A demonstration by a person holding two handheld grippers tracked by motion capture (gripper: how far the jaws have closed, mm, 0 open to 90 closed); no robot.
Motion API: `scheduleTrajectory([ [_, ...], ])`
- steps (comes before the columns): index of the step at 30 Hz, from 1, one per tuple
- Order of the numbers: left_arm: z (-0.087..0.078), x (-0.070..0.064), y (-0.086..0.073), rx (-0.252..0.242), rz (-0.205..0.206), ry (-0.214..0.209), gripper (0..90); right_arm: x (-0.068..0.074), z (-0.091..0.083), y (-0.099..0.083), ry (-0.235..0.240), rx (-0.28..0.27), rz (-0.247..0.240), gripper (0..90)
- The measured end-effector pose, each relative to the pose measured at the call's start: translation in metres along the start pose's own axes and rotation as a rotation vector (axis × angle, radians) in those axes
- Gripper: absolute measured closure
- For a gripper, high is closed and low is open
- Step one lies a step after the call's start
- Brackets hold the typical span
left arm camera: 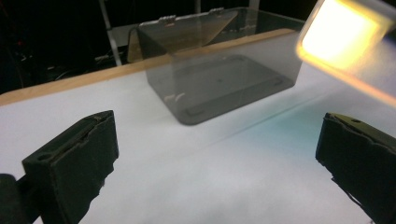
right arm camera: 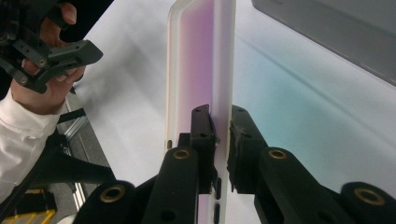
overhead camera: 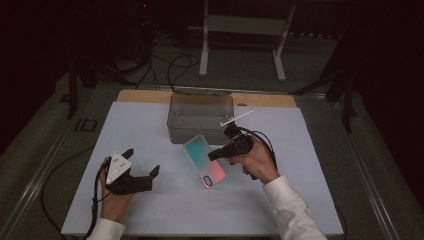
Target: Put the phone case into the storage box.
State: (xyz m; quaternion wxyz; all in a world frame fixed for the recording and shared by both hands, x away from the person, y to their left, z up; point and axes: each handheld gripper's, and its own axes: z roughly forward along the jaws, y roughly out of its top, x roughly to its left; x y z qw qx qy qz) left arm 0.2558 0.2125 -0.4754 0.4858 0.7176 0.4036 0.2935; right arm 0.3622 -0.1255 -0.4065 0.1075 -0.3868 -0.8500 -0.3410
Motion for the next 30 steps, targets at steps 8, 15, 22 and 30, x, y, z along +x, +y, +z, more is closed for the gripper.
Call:
scheduleTrajectory([
  [8, -0.012, 0.004, -0.013, -0.029, -0.026, 0.003, 0.2, 0.000, -0.003, 0.002, -0.013, -0.010, 0.016, 82.6],
  [15, -0.019, 0.007, -0.020, -0.039, -0.032, 0.027, 0.2, 0.000, -0.005, 0.006, -0.041, -0.017, 0.027, 82.6],
  [22, -0.024, 0.010, -0.023, -0.051, -0.056, 0.048, 0.2, 0.003, -0.005, 0.012, -0.060, -0.019, 0.029, 82.6],
  [30, -0.024, 0.012, -0.025, -0.055, -0.051, 0.104, 0.2, 0.005, -0.006, 0.021, -0.085, -0.016, 0.041, 82.5],
])
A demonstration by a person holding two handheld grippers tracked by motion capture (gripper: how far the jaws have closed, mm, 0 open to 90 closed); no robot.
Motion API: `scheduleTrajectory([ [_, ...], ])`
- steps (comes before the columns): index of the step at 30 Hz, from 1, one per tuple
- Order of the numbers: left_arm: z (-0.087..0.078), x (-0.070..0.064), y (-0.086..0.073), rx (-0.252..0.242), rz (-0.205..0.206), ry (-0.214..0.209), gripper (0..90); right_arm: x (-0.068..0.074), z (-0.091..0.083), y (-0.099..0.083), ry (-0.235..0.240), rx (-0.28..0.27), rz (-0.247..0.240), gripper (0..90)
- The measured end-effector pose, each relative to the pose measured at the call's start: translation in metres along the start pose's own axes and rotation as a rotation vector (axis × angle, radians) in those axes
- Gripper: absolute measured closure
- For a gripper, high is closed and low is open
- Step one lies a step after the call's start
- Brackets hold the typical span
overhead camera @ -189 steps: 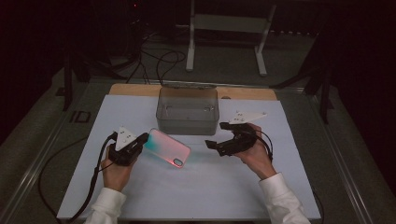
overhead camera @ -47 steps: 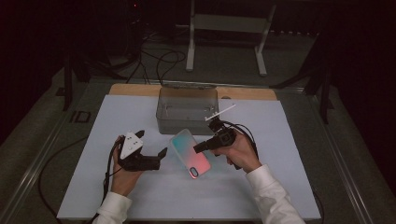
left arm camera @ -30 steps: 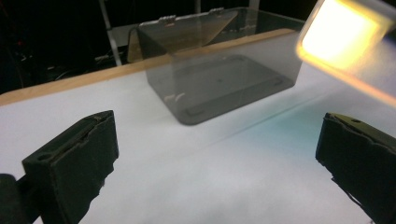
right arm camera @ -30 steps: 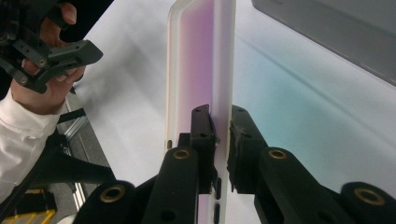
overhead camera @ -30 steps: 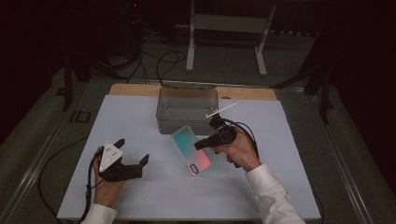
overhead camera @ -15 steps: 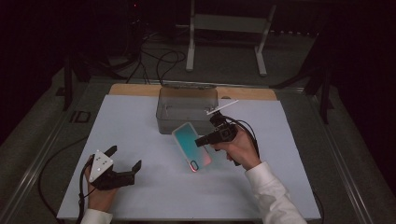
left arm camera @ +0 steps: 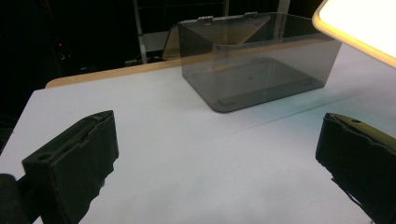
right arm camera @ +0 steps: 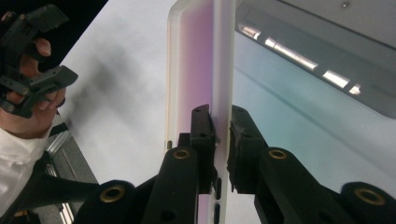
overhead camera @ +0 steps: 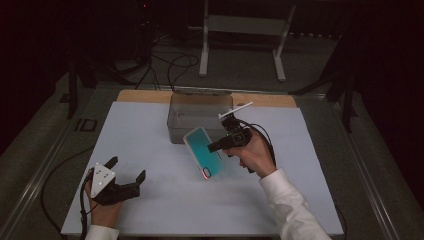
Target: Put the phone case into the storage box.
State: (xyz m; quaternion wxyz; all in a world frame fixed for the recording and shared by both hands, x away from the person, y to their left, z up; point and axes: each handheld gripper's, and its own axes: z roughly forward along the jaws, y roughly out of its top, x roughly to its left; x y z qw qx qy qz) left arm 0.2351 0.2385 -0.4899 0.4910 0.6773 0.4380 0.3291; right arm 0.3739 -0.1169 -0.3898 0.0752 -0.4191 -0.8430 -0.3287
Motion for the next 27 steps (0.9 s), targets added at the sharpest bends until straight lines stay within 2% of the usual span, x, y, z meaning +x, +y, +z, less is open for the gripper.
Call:
scheduleTrajectory([
  [11, 0.002, 0.000, -0.001, 0.004, 0.006, 0.011, 0.2, 0.006, 0.003, 0.012, -0.024, 0.011, -0.014, 82.6],
  [19, 0.004, -0.001, -0.002, 0.009, 0.011, 0.011, 0.2, 0.008, 0.000, 0.025, -0.040, 0.036, -0.045, 82.5],
  [27, 0.003, -0.002, -0.002, 0.006, 0.011, 0.012, 0.2, 0.002, -0.004, 0.036, -0.045, 0.021, -0.031, 82.4],
])
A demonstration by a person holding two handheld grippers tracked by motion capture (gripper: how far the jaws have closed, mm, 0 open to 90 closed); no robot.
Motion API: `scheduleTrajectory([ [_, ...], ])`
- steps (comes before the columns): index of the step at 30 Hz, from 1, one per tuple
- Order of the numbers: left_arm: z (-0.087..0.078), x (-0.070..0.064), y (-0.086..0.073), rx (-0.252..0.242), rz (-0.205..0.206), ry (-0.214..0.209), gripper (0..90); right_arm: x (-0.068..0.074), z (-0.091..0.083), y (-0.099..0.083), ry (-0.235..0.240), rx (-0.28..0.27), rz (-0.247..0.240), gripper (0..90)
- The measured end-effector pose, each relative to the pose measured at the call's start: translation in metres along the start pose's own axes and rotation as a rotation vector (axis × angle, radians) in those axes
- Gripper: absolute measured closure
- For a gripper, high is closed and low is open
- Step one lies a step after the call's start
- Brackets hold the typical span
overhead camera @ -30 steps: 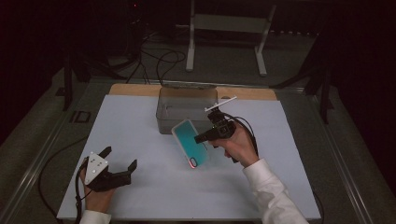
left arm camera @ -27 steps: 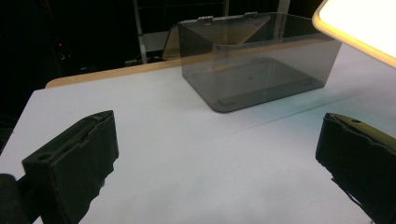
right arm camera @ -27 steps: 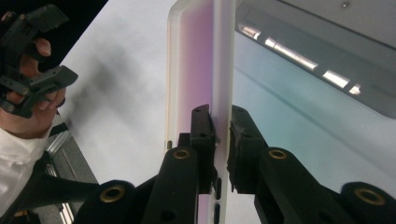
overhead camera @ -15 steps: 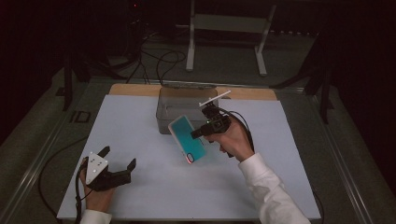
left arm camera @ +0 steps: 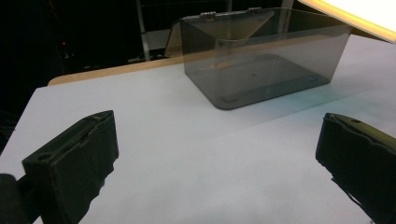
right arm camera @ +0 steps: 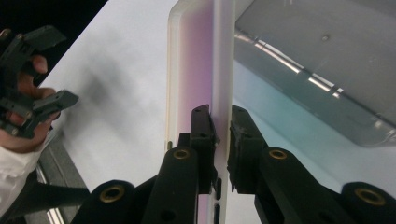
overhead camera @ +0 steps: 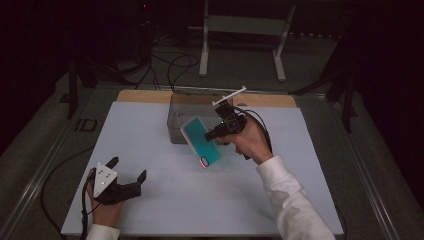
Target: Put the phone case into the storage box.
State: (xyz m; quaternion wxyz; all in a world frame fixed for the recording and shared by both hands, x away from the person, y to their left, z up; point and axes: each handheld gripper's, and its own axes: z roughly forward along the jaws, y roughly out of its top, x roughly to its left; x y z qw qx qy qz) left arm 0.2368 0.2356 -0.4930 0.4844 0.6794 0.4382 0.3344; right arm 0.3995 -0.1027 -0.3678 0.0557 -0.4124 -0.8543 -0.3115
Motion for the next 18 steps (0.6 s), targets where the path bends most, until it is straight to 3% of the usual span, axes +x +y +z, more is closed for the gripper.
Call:
scheduleTrajectory([
  [18, -0.002, 0.000, 0.001, -0.006, 0.003, 0.012, 0.2, -0.007, -0.008, 0.025, -0.076, -0.043, 0.042, 82.6],
])
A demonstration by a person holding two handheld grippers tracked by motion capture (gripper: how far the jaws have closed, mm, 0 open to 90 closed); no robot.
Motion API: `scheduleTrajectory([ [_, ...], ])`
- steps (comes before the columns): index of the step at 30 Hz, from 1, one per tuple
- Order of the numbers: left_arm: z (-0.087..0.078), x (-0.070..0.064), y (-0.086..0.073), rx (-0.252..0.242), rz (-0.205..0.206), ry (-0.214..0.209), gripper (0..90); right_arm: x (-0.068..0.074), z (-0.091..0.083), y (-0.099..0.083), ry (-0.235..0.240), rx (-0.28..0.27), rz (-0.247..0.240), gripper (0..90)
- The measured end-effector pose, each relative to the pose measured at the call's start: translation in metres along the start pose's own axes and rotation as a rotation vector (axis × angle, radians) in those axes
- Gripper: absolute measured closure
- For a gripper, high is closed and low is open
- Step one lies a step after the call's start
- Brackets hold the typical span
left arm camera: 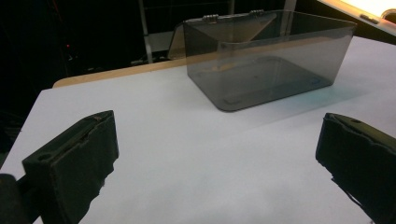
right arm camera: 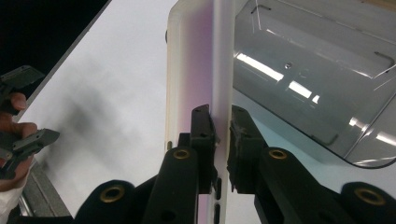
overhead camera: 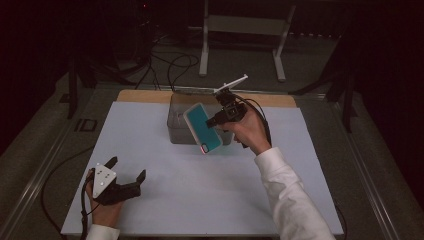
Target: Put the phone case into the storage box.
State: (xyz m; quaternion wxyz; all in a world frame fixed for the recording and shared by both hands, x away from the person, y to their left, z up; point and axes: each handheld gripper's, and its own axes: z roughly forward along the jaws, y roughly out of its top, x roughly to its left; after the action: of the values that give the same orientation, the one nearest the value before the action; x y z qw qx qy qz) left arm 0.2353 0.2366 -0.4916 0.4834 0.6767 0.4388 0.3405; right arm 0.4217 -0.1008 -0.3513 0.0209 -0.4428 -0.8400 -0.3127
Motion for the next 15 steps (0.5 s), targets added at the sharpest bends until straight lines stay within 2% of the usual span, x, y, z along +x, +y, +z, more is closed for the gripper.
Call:
scheduleTrajectory([
  [15, -0.002, 0.000, 0.001, -0.007, -0.005, 0.000, 0.2, -0.006, 0.001, 0.015, -0.013, -0.004, 0.036, 82.5],
])
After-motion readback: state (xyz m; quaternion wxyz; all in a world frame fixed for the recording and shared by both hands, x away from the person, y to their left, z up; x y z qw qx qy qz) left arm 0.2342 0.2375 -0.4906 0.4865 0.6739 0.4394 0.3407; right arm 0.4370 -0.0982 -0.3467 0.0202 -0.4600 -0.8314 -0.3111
